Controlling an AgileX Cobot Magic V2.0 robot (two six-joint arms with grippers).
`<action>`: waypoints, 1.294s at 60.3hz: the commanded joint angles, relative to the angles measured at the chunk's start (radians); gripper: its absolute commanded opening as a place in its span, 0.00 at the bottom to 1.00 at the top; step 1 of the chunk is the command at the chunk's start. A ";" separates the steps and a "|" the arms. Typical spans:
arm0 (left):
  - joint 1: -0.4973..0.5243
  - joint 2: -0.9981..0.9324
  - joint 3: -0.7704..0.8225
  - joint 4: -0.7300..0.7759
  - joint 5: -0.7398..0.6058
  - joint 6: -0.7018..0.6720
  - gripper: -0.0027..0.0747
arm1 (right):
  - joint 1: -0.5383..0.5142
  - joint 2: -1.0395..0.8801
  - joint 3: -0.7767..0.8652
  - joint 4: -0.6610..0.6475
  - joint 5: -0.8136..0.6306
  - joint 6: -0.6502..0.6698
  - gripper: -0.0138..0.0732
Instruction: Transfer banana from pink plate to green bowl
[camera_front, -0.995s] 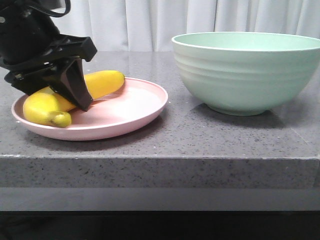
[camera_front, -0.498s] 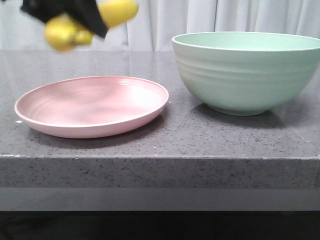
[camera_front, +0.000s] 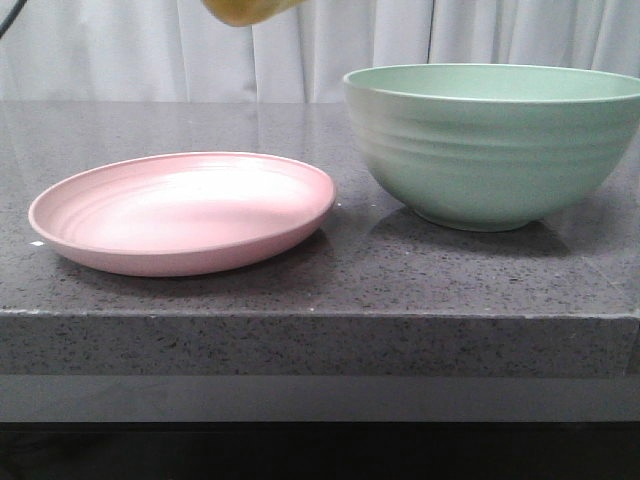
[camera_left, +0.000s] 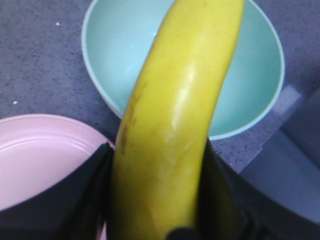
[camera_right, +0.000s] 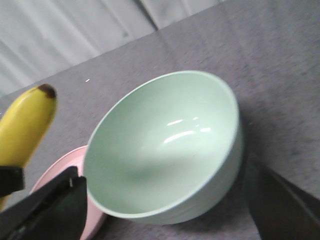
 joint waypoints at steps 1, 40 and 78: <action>-0.022 -0.034 -0.036 -0.011 -0.064 0.002 0.28 | 0.096 0.079 -0.077 0.098 -0.080 -0.049 0.90; -0.022 -0.034 -0.036 0.001 -0.064 0.003 0.28 | 0.294 0.415 -0.298 0.228 -0.171 -0.069 0.90; -0.022 -0.034 -0.036 0.005 -0.068 0.003 0.28 | 0.294 0.564 -0.445 0.255 -0.093 -0.069 0.78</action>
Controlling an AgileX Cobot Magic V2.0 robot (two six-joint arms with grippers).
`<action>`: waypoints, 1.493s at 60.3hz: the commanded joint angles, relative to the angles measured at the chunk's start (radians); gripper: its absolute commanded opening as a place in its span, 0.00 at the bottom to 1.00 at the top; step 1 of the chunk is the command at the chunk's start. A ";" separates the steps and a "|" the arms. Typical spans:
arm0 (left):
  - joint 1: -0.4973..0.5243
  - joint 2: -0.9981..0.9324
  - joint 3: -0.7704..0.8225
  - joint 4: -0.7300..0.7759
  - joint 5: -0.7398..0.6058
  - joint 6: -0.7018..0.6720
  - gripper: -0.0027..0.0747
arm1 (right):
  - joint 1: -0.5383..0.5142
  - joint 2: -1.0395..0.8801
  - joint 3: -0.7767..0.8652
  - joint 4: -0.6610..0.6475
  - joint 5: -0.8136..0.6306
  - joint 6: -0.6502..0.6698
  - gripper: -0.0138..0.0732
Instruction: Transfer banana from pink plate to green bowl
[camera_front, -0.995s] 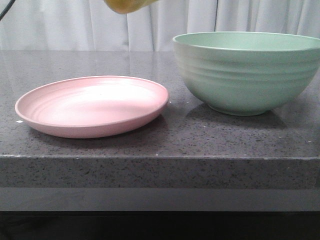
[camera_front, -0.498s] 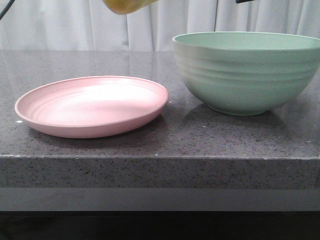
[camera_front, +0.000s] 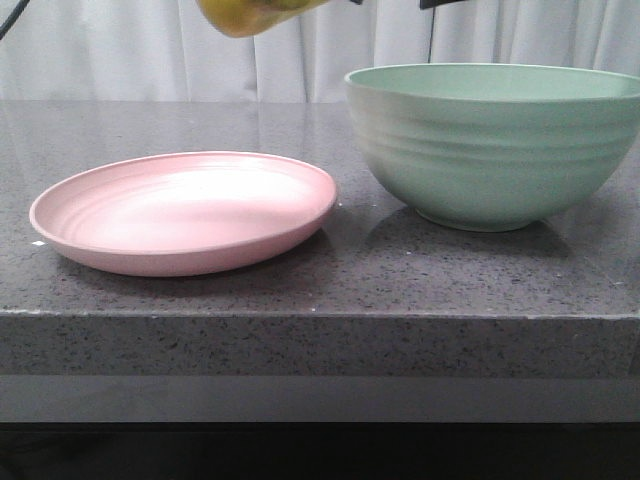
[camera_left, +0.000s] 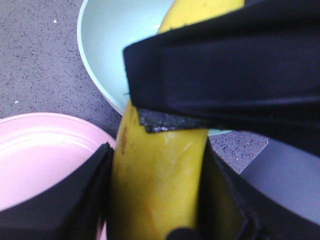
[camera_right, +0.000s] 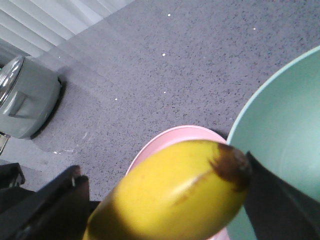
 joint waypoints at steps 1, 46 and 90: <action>-0.011 -0.039 -0.036 -0.025 -0.074 0.000 0.28 | -0.001 -0.016 -0.048 0.025 -0.017 -0.015 0.76; -0.011 -0.039 -0.036 -0.023 -0.067 0.000 0.75 | -0.004 -0.011 -0.047 0.047 -0.035 -0.060 0.31; -0.011 -0.039 -0.036 -0.023 -0.073 0.000 0.75 | -0.293 0.148 -0.349 -0.216 0.107 -0.326 0.31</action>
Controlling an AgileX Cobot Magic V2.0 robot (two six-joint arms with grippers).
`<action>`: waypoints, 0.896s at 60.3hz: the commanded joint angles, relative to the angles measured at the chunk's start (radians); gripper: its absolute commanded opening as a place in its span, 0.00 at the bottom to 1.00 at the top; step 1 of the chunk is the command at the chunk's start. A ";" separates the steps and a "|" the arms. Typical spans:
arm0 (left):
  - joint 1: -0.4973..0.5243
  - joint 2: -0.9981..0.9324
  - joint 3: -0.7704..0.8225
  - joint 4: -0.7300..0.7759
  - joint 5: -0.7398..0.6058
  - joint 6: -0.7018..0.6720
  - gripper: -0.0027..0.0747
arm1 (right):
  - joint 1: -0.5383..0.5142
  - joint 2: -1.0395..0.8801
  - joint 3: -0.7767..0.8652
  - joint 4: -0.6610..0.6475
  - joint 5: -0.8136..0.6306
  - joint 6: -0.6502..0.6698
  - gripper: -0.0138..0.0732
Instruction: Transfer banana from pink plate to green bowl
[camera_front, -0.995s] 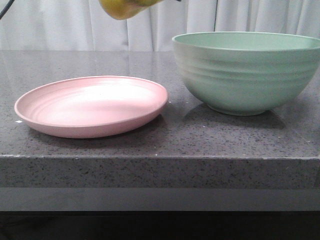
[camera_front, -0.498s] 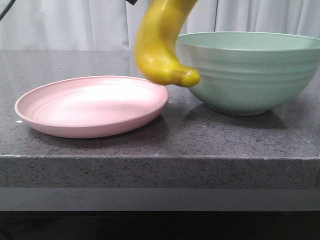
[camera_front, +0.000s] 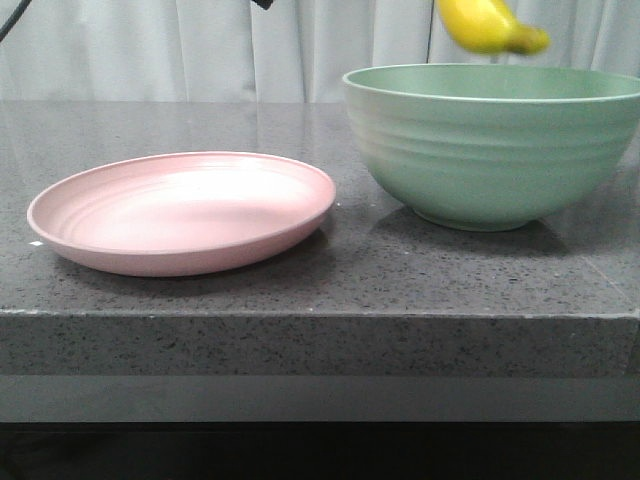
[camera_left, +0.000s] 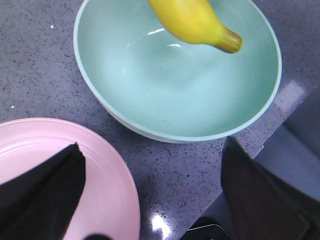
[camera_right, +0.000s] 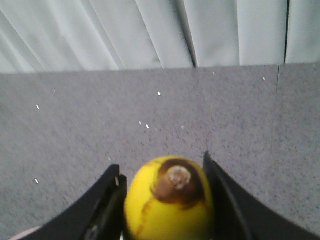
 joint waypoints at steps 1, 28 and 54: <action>-0.011 -0.040 -0.034 -0.017 -0.065 0.000 0.75 | -0.005 0.023 -0.038 -0.021 0.014 -0.044 0.31; -0.011 -0.040 -0.034 -0.017 -0.065 0.000 0.75 | -0.005 0.134 -0.036 -0.021 0.088 -0.044 0.64; -0.009 -0.040 -0.034 -0.009 -0.085 0.000 0.72 | -0.005 0.057 -0.036 -0.050 0.123 -0.044 0.62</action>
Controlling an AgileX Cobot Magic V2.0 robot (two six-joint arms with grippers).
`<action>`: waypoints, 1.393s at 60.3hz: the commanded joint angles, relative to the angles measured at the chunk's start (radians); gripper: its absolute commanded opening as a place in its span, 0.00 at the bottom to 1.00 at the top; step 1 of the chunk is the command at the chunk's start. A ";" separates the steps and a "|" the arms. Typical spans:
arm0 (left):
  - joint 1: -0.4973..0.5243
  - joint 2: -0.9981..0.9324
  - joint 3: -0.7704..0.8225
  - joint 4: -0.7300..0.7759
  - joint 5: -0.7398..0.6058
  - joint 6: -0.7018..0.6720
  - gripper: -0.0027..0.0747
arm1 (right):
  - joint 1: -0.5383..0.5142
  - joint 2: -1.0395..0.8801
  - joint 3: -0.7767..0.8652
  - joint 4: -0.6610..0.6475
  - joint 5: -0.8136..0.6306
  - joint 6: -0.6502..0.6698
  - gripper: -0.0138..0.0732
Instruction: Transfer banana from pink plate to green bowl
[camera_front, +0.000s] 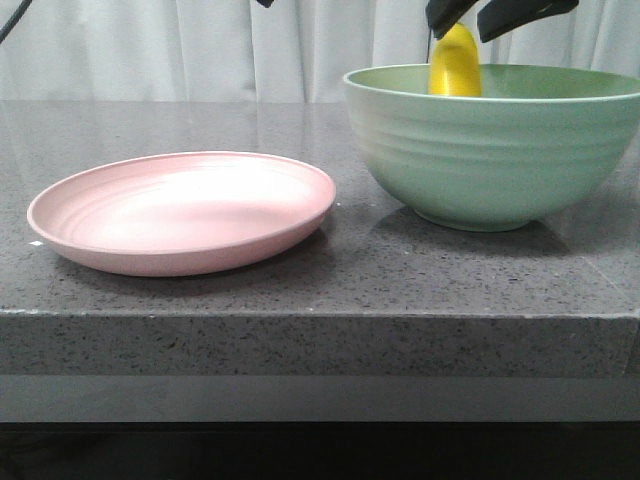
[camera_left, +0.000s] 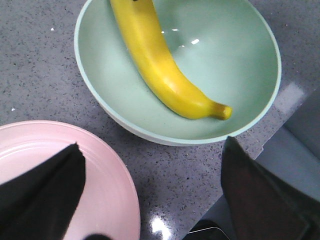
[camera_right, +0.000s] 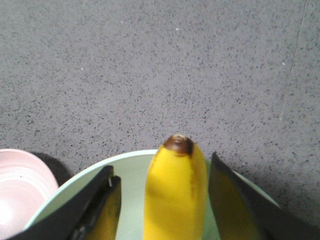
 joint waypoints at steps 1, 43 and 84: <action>-0.009 -0.040 -0.034 -0.004 -0.079 0.000 0.71 | -0.003 -0.095 -0.035 -0.005 -0.021 -0.013 0.62; 0.375 -0.177 0.083 0.035 -0.380 -0.001 0.01 | -0.005 -0.489 0.223 -0.084 -0.141 -0.013 0.08; 0.523 -1.002 0.933 0.051 -0.571 0.000 0.01 | -0.005 -1.193 0.938 -0.033 -0.411 -0.012 0.08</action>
